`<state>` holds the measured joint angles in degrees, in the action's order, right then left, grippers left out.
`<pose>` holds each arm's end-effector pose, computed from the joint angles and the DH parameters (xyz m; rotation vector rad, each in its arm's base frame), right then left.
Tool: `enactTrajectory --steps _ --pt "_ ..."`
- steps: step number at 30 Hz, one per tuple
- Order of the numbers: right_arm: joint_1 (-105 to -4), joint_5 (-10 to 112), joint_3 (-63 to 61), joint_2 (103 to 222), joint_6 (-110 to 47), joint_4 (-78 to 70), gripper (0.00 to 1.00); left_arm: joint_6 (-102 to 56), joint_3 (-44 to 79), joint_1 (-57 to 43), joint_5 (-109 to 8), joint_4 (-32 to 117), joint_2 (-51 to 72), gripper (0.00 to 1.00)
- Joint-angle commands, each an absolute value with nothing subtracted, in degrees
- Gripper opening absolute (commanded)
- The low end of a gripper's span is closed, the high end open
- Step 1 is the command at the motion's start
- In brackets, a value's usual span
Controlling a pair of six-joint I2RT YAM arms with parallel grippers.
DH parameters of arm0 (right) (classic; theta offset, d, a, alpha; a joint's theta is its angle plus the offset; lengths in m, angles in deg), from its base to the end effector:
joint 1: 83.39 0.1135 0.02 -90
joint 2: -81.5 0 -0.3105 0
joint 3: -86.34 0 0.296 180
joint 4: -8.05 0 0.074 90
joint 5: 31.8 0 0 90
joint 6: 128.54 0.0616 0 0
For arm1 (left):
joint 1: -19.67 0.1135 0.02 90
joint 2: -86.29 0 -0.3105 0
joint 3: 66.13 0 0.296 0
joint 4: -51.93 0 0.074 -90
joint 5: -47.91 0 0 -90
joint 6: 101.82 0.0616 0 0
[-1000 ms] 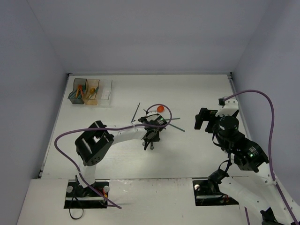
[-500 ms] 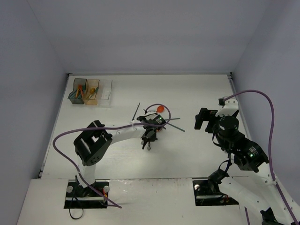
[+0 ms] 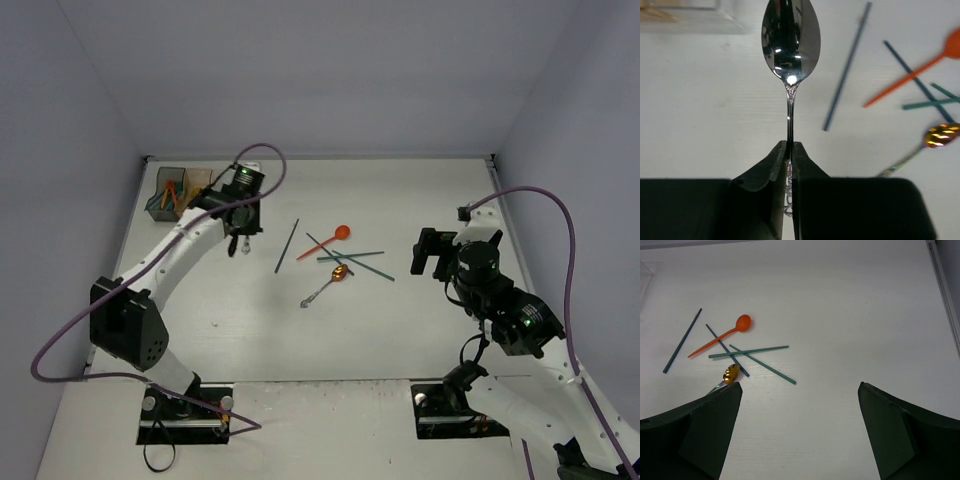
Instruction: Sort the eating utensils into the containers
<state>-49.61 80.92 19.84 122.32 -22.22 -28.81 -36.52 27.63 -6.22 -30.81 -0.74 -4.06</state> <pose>0.1629 0.0804 0.4194 0.0198 1.7593 0.2880 0.3697 -0.1660 0.3398 -0.0634 2.4144 -0.1674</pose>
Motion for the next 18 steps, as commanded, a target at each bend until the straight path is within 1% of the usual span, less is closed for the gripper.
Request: enactTrajectory --steps 1,4,8,12,18 --pt "-49.8 83.2 18.5 123.4 -22.9 -26.3 1.00 -18.3 34.5 6.9 -35.4 -3.9 -5.9 0.00" --pt "-49.8 83.3 18.6 123.7 -22.9 -26.3 1.00 -13.2 41.1 13.2 -36.2 -5.0 -11.2 0.00" --pt "-49.8 83.8 18.6 124.7 -23.3 -26.3 1.00 -9.7 52.5 19.1 -38.5 -7.9 -20.1 0.00" --pt "-49.9 84.5 18.8 125.6 -23.7 -26.2 1.00 -7.6 61.2 21.1 -39.1 -9.5 -27.3 0.00" --pt "-49.9 85.9 18.1 127.6 -24.3 -26.2 1.00 -8.2 69.5 21.4 -39.8 -10.7 -35.9 0.00"
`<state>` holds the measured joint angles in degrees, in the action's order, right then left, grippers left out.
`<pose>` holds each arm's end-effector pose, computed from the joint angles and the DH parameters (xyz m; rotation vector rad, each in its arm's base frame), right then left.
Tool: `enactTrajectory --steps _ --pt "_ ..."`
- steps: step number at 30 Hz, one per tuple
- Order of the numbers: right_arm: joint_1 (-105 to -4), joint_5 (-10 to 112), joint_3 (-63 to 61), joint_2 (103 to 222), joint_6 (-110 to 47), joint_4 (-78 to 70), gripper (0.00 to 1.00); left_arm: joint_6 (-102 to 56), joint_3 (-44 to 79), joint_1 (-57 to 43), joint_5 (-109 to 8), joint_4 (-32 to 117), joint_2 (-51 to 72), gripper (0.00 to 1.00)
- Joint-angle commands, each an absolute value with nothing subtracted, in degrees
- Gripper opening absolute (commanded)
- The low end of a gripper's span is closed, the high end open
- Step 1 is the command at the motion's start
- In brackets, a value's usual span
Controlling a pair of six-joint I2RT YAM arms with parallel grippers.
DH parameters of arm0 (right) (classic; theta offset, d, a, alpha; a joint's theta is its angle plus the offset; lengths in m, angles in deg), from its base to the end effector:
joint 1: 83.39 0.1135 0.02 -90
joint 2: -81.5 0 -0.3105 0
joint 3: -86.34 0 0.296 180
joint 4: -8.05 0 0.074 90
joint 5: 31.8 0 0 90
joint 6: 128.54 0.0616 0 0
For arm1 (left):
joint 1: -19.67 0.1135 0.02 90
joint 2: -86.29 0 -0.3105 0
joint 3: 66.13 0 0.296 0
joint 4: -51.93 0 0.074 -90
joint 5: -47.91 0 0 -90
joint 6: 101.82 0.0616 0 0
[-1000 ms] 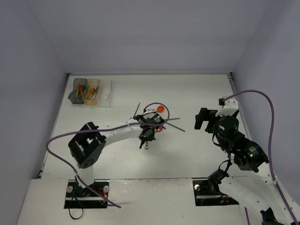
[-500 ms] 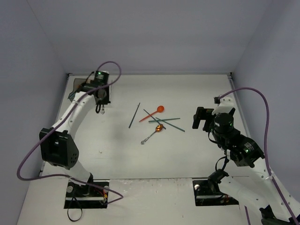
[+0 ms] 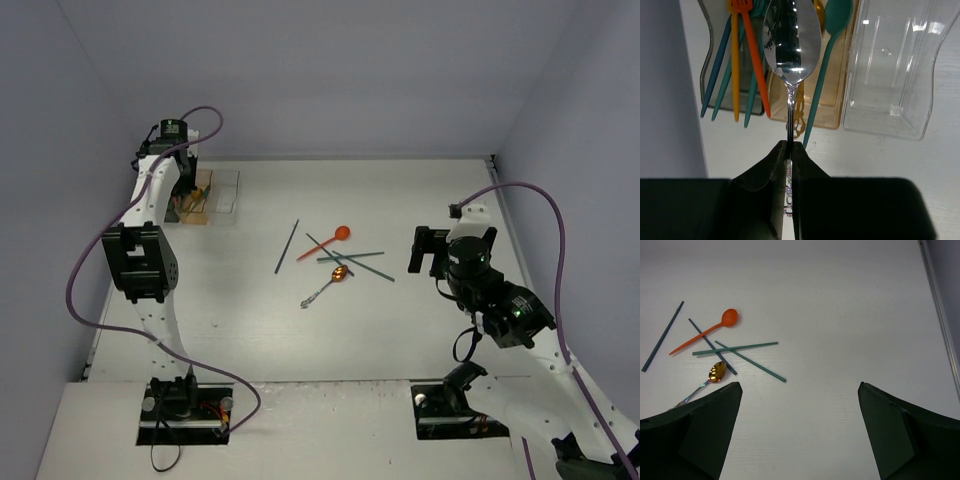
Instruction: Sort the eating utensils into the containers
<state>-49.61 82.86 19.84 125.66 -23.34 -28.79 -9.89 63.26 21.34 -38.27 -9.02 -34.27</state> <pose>0.1779 0.0881 0.4098 0.0100 1.8056 0.2173 0.5532 0.0202 0.3194 -0.0228 2.4808 0.1094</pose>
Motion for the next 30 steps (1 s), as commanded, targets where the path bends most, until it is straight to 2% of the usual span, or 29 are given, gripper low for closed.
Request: enactTrajectory --steps 1,7,10,18,24,30 --pt "-49.9 86.1 18.1 127.8 -24.4 -26.2 1.00 -8.7 70.3 21.5 -39.9 -10.8 -37.2 0.00" --pt "-49.9 86.8 18.4 128.4 -24.3 -26.2 1.00 -11.2 74.9 22.0 -39.9 -10.8 -42.4 0.01" --pt "-49.9 87.2 18.6 128.4 -24.3 -26.2 1.00 -11.5 75.9 22.0 -39.2 -10.7 -43.5 0.10" --pt "-49.9 87.3 18.8 128.3 -24.3 -26.1 1.00 -15.4 76.0 21.1 -41.2 -10.3 -41.0 0.26" --pt "-49.9 87.0 18.8 127.8 -24.2 -26.0 1.00 -15.5 65.6 11.9 -41.5 -8.4 -31.7 0.29" --pt "-49.9 87.0 19.2 125.5 -24.5 -26.0 1.00 -18.6 44.8 -0.2 -47.4 0.6 -19.4 0.32"
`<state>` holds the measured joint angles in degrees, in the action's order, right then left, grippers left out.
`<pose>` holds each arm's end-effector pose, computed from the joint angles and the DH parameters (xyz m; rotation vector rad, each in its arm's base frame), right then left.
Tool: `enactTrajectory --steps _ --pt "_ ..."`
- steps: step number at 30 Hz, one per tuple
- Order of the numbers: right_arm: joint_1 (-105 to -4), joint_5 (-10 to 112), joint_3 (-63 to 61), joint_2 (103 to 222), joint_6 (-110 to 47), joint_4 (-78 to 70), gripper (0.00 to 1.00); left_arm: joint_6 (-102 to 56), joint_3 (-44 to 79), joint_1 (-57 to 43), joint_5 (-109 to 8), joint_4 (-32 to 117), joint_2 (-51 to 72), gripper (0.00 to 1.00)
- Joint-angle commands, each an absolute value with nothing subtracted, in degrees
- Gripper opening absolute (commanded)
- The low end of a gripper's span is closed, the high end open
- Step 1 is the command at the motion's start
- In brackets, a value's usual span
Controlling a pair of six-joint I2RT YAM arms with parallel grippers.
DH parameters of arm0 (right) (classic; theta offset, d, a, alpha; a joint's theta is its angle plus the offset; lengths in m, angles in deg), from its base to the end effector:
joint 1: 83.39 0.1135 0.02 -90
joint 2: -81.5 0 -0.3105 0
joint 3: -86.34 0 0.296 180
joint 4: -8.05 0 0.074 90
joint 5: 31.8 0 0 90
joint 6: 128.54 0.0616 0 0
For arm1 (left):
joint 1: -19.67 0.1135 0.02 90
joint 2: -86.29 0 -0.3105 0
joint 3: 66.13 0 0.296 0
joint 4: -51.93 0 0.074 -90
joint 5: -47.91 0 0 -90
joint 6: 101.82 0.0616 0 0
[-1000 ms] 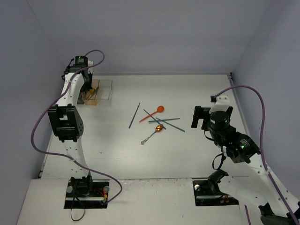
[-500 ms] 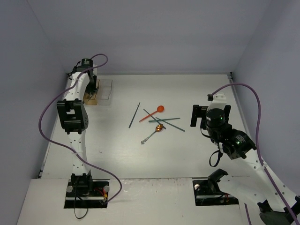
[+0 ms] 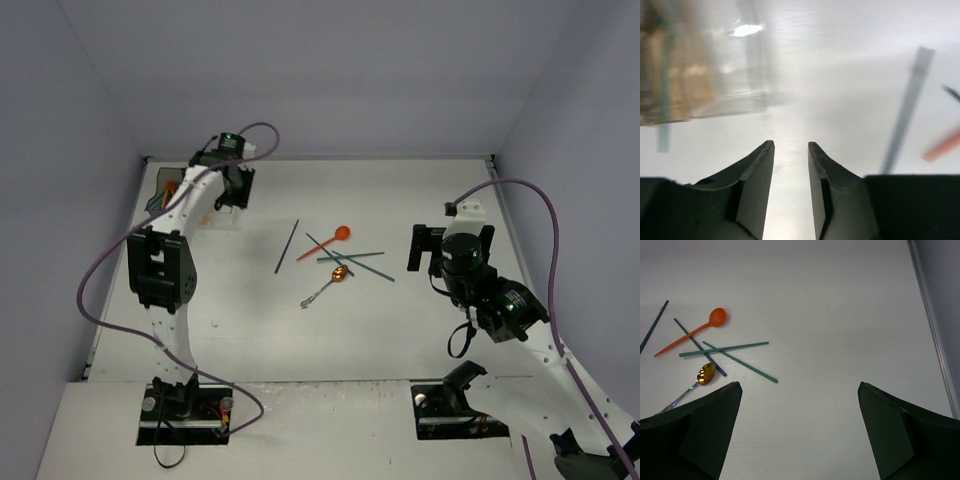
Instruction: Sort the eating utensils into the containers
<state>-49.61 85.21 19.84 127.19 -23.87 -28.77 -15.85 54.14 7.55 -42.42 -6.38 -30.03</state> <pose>0.1848 0.0900 0.4053 0.0223 1.8219 0.1616 0.5200 -0.1120 0.3020 0.1804 2.5174 -0.1212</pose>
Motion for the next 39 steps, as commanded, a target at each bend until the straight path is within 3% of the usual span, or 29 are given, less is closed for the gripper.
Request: enactTrajectory --steps 1,11,25,29,35,39 --pt "-49.9 86.7 19.3 125.2 -24.5 -26.0 1.00 -19.3 42.4 -2.5 -47.8 1.7 -18.3 0.34" --pt "-49.9 85.6 20.3 121.5 -24.5 -26.0 1.00 -25.7 29.6 -23.1 -45.1 10.9 -18.4 0.37" --pt "-49.8 84.9 20.0 119.0 -23.8 -26.1 1.00 -27.5 28.7 -27.4 -44.9 14.2 -27.2 0.36" --pt "-49.9 84.7 19.9 119.0 -23.3 -26.1 1.00 -27.3 28.5 -28.2 -44.6 14.0 -28.6 0.27" --pt "-49.9 85.4 19.8 118.6 -23.2 -26.1 1.00 -28.0 26.0 -28.5 -43.8 13.4 -25.7 0.02" --pt "-49.8 85.4 19.7 118.8 -23.2 -26.1 1.00 -28.2 23.8 -28.3 -43.1 11.9 -21.3 0.00"
